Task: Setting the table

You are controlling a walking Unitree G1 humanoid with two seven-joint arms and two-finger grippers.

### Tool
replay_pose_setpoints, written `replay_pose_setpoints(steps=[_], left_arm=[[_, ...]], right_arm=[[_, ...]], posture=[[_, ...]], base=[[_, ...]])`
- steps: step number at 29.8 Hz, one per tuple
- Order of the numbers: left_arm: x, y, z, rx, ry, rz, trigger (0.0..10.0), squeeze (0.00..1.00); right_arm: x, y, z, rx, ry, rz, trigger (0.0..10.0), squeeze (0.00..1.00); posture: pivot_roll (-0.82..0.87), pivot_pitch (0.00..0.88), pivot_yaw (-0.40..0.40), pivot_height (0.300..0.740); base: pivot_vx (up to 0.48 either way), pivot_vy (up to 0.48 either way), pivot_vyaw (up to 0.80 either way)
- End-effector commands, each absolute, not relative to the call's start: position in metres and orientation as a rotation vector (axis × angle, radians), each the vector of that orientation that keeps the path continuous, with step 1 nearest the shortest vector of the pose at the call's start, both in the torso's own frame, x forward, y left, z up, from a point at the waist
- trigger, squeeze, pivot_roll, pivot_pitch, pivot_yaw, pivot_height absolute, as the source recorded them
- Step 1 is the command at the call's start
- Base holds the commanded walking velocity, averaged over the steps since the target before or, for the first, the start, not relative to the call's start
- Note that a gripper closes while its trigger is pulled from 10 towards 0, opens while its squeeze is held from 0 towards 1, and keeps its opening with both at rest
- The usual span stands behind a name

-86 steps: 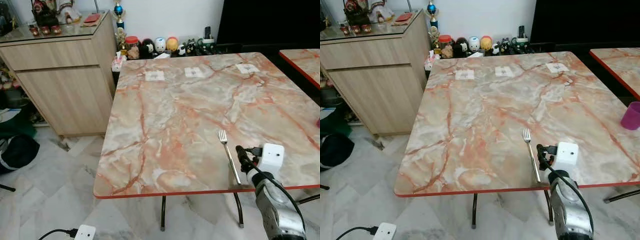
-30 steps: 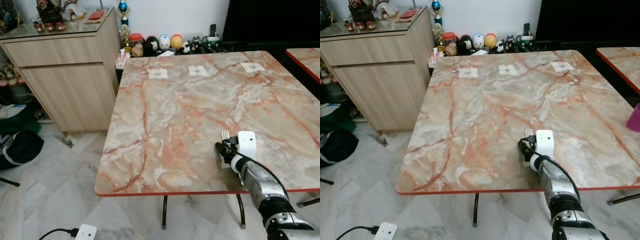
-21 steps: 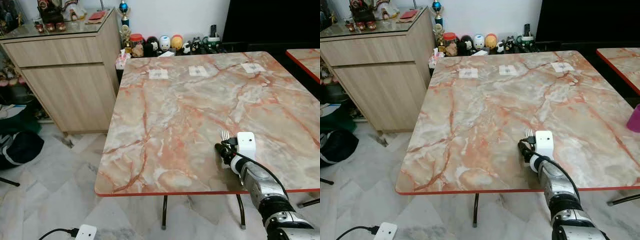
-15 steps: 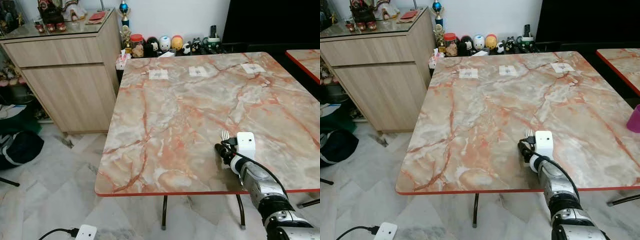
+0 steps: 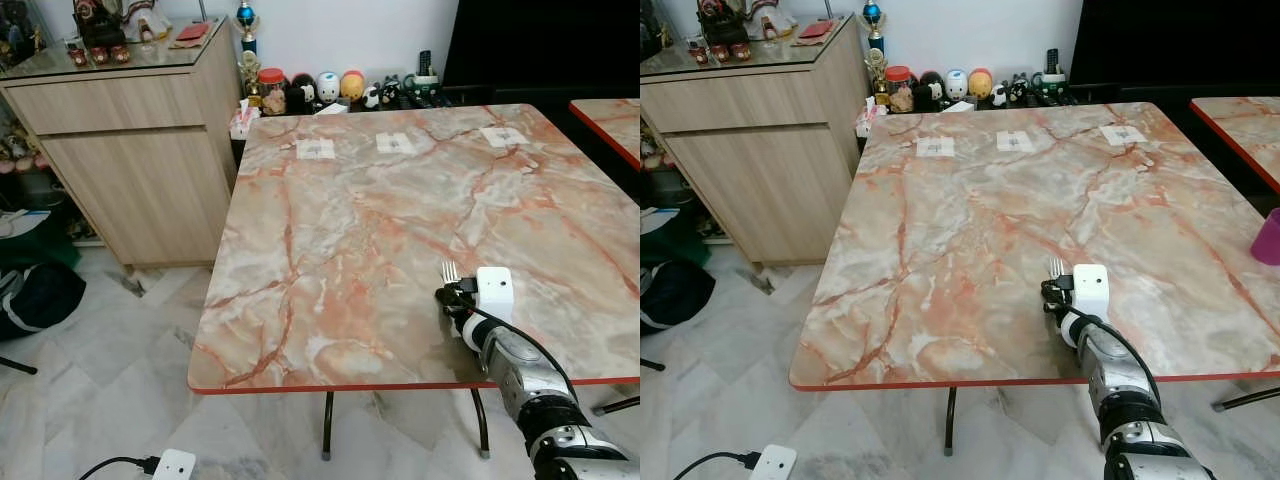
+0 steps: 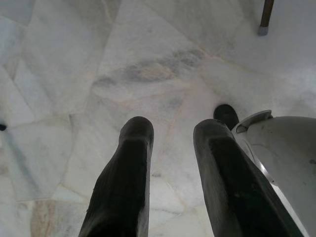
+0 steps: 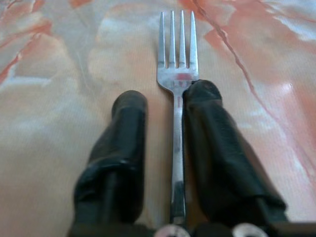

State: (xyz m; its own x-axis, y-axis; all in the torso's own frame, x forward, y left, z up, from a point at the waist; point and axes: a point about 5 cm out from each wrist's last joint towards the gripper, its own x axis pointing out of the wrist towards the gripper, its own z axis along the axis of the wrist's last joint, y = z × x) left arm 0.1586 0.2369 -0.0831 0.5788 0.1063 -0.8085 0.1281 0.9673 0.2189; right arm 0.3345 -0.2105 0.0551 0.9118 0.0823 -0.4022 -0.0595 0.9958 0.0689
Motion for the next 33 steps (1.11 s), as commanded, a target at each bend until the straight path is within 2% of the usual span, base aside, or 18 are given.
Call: replay_pose_setpoints(steps=[1, 15, 23, 27, 29, 30, 31, 32, 33], left_arm=[[0.157, 0.237, -0.084, 0.283, 0.971, -0.027, 10.0, 0.00], [0.157, 0.237, -0.084, 0.286, 0.983, -0.039, 10.0, 0.00], [0.156, 0.236, -0.085, 0.286, 0.985, -0.039, 10.0, 0.00], [0.155, 0.236, -0.085, 0.285, 0.987, -0.039, 10.0, 0.00], [0.155, 0.236, -0.085, 0.285, 0.988, -0.037, 10.0, 0.00], [0.155, 0.236, -0.085, 0.285, 0.988, -0.037, 10.0, 0.00], [0.154, 0.236, -0.086, 0.286, 0.989, -0.038, 10.0, 0.00], [0.154, 0.236, -0.086, 0.286, 0.989, -0.038, 10.0, 0.00], [0.154, 0.236, -0.086, 0.286, 0.989, -0.038, 10.0, 0.00]], right_arm=[[0.322, -0.206, 0.036, 0.075, 0.502, 0.090, 0.0, 0.00], [0.318, -0.202, 0.032, 0.090, 0.491, 0.096, 0.0, 0.00], [0.320, -0.209, 0.039, 0.096, 0.426, 0.028, 0.0, 0.00], [0.320, -0.214, 0.046, 0.077, 0.367, -0.016, 0.0, 0.00], [0.319, -0.219, 0.055, -0.051, 0.305, -0.045, 0.0, 0.00], [0.319, -0.218, 0.056, -0.038, 0.291, -0.048, 1.4, 0.00], [0.318, -0.216, 0.059, -0.011, 0.270, -0.050, 5.0, 0.00], [0.318, -0.214, 0.060, 0.008, 0.256, -0.051, 5.0, 0.00], [0.316, -0.212, 0.063, 0.001, 0.230, -0.043, 10.0, 0.00]], posture=[[0.02, 0.000, 0.029, 0.740], [0.02, 0.000, 0.030, 0.740], [0.02, 0.000, 0.031, 0.740], [0.02, 0.000, 0.031, 0.740], [0.02, 0.000, 0.031, 0.740], [0.00, 0.000, 0.032, 0.740], [0.00, 0.000, 0.032, 0.740], [0.00, 0.000, 0.031, 0.740], [0.00, 0.000, 0.031, 0.740]], base=[[0.000, 0.000, 0.00], [0.000, 0.000, 0.00], [0.000, 0.000, 0.00], [0.000, 0.000, 0.00], [0.000, 0.000, 0.00], [0.000, 0.000, 0.00], [0.000, 0.000, 0.00], [0.000, 0.000, 0.00], [0.000, 0.000, 0.00]])
